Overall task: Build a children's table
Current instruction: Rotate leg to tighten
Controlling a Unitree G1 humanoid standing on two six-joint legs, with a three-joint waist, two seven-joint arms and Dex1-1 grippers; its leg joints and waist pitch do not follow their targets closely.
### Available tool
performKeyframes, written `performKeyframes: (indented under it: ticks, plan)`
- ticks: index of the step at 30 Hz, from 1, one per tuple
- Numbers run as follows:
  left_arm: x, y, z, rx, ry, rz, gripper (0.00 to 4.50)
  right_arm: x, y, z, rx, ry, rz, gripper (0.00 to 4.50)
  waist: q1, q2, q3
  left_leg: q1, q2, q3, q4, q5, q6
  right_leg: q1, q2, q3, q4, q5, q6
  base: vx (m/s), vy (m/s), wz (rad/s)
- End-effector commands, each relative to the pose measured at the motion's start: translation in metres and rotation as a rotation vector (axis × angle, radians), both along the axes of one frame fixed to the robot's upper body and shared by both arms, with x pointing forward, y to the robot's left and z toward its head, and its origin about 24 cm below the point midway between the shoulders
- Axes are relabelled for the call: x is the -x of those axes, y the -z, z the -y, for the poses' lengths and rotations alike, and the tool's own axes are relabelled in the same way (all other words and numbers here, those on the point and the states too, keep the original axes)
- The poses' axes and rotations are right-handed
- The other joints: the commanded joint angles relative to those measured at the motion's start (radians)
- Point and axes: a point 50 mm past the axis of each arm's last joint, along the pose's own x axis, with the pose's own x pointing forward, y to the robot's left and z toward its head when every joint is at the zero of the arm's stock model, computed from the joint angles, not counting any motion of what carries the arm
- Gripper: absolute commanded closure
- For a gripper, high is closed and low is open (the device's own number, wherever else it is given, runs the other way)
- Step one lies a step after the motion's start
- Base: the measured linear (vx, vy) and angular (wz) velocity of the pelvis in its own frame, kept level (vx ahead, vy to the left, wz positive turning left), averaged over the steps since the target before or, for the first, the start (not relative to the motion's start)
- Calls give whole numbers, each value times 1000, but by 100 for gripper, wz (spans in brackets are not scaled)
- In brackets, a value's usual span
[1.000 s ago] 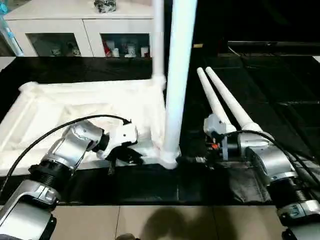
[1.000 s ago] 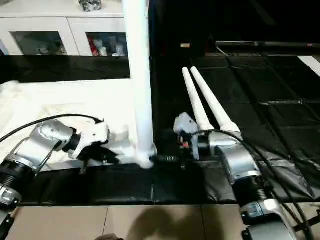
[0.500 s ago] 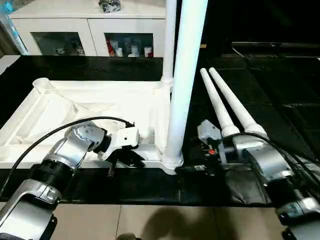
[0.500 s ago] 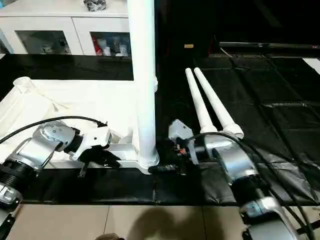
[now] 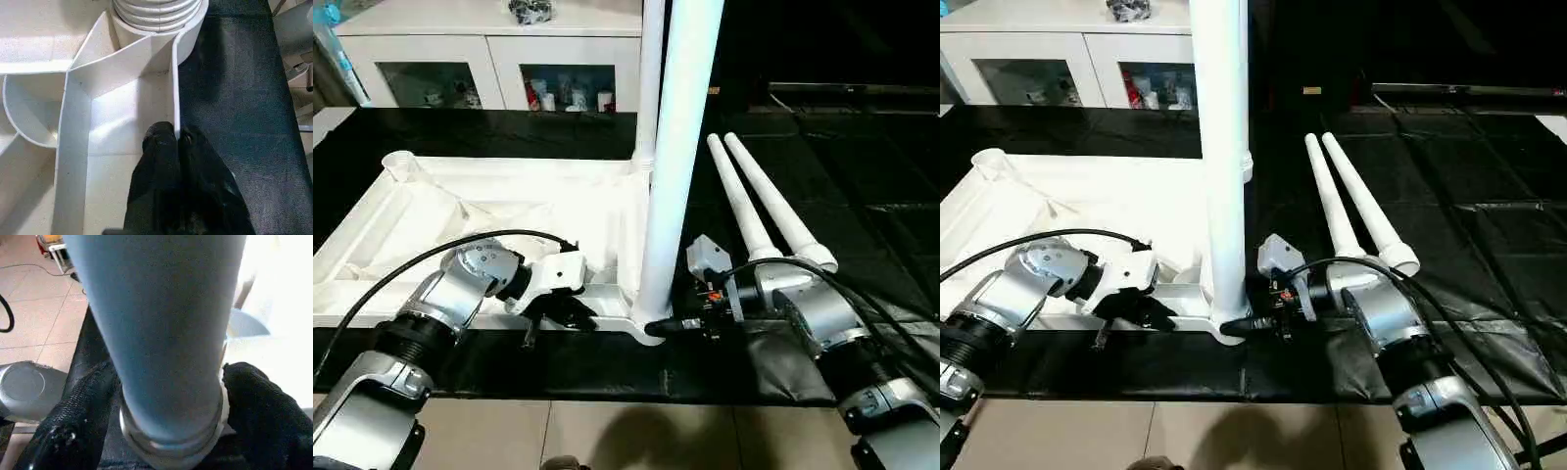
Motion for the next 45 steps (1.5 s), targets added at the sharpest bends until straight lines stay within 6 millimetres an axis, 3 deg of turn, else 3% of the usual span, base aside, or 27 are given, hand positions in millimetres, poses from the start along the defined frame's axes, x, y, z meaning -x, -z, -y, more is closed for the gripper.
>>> performKeyframes:
  ticks: [1, 8, 20, 21, 25, 26, 28, 29, 31, 34, 36, 37, 40, 41, 43, 45]
  plan:
    - [2, 1, 8, -25, 76, -6, 450, -2, -3, -1, 0, -8, 16, 127, -7, 2, -80, 11, 57, -17, -65, -139, 57, 60, -89, 66, -65, -251, -156, 0, 0, 0]
    - [2, 2, 7, -30, 76, -4, 450, -2, -3, -3, -6, -17, 12, 181, -7, 0, -80, 11, 55, -16, -65, -141, 56, 61, -88, 66, -66, -260, -151, 0, 0, 0]
    - [-2, 2, 9, -3, 18, 3, 450, 1, -1, -8, -45, -7, 3, 189, -8, 1, -79, 12, 55, -16, -65, -146, 55, 60, -89, 66, -67, -267, -152, 0, 0, 0]
    - [-4, 2, 11, 9, -14, 3, 450, 0, -1, -9, -65, 16, 4, 189, -9, -5, -78, 14, 55, -15, -65, -151, 56, 59, -88, 66, -71, -282, -149, 0, 0, 0]
    - [-15, -4, 21, 107, -170, 6, 450, -4, 3, -17, -82, 168, 34, 189, -14, -6, -73, 17, 53, -16, -69, -179, 33, 58, -90, 65, -80, -367, -129, 0, 0, 0]
    - [-18, -6, 23, 128, -216, 13, 450, -6, 5, -21, -80, 225, 33, 189, -15, -1, -73, 18, 53, -18, -70, -181, 27, 58, -91, 64, -79, -375, -126, 0, 0, 0]
    - [-24, -8, 29, 160, -295, 21, 450, -11, 8, -29, -85, 326, 38, 189, -24, -5, -72, 16, 50, -19, -71, -185, 16, 60, -92, 63, -84, -392, -116, 0, 0, 0]
    - [-26, -10, 32, 180, -334, 21, 450, -13, 9, -35, -87, 363, 30, 189, -28, -1, -73, 14, 50, -20, -71, -180, 14, 62, -93, 63, -82, -385, -117, 0, 0, 0]
    - [-33, -12, 44, 224, -445, 10, 450, -22, 12, -55, -73, 496, 16, 189, -47, -5, -73, 12, 47, -20, -70, -169, 15, 61, -91, 63, -80, -355, -130, 0, 0, 0]
    - [-38, -13, 52, 245, -541, 15, 450, -28, 12, -65, -68, 595, 8, 190, -62, -5, -73, 11, 41, -19, -67, -159, 18, 64, -90, 62, -84, -363, -131, 0, 0, 0]
    - [-43, -15, 59, 265, -628, 22, 450, -33, 9, -75, -81, 667, -1, 190, -63, -4, -79, 9, 44, -18, -65, -127, 28, 65, -88, 65, -74, -298, -144, 0, 0, 0]
    - [-45, -16, 62, 275, -658, 31, 450, -34, 8, -79, -87, 684, -2, 190, -63, -11, -82, 9, 46, -18, -65, -100, 38, 64, -87, 65, -69, -241, -160, 0, 0, 0]
    - [-48, -21, 72, 299, -716, 40, 450, -38, 4, -86, -80, 731, 27, 190, -60, -8, -84, 7, 47, -16, -62, -59, 65, 64, -87, 66, -57, -153, -191, 0, 0, 0]
    - [-48, -21, 74, 299, -722, 43, 450, -38, 4, -87, -81, 739, 35, 190, -61, -12, -83, 7, 47, -15, -62, -62, 69, 65, -87, 66, -58, -151, -193, 0, 0, 0]
    - [-48, -23, 76, 296, -716, 65, 450, -38, 2, -90, -110, 712, 50, 190, -57, -11, -82, 6, 44, -14, -62, -80, 78, 67, -91, 66, -62, -173, -185, 0, 0, 0]
    - [-47, -22, 75, 291, -697, 72, 450, -36, 2, -90, -124, 696, 38, 120, -57, -10, -80, 6, 44, -14, -63, -82, 82, 67, -90, 66, -64, -184, -177, 0, 0, 0]
